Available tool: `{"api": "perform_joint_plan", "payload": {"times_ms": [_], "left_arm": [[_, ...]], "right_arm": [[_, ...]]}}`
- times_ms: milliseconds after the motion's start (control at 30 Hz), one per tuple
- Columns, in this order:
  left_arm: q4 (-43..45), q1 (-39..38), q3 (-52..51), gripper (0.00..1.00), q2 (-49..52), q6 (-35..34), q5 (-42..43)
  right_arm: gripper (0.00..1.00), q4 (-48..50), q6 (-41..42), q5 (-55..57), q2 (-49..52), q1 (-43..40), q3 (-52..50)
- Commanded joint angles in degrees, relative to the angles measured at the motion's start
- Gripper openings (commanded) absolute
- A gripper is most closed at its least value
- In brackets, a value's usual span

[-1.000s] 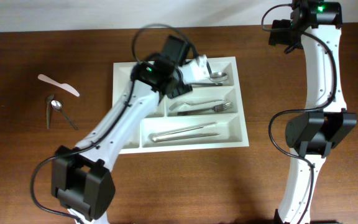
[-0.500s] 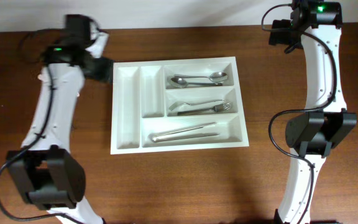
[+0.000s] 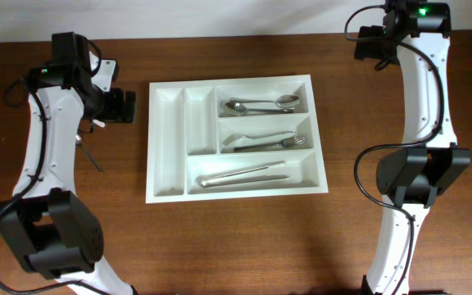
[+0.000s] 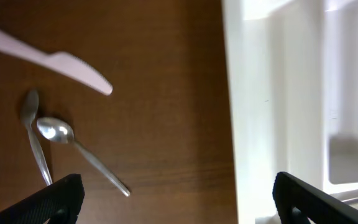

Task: Pack container

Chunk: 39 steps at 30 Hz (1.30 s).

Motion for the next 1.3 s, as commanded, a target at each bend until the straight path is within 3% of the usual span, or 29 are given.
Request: {"api": "perform_joint_plan", "payload": {"times_ms": [0, 233, 467, 600, 900, 1267], "left_arm": [[-0.3, 1.7, -1.9, 0.99, 4.9, -11.4, -7.2], [-0.1, 4.4, -3.7, 1.00, 11.7, -24.5, -9.3], [2.6, 5.5, -3.7, 0.97, 14.4, -24.9, -11.5], [4.6, 5.5, -3.7, 0.89, 14.5, -24.9, -15.5], [11.7, 5.6, -3.7, 0.89, 15.1, -25.0, -20.8], [16.5, 7.0, -3.7, 0.89, 17.2, -31.6, -20.7]], "right_arm": [[0.99, 0.1, 0.8, 0.1, -0.9, 0.1, 0.7], [0.99, 0.1, 0.8, 0.1, -0.9, 0.1, 0.7], [0.98, 0.1, 0.8, 0.1, -0.9, 0.1, 0.7], [0.99, 0.1, 0.8, 0.1, -0.9, 0.1, 0.7], [0.99, 0.1, 0.8, 0.1, -0.9, 0.1, 0.7], [0.99, 0.1, 0.8, 0.1, -0.9, 0.1, 0.7]]}}
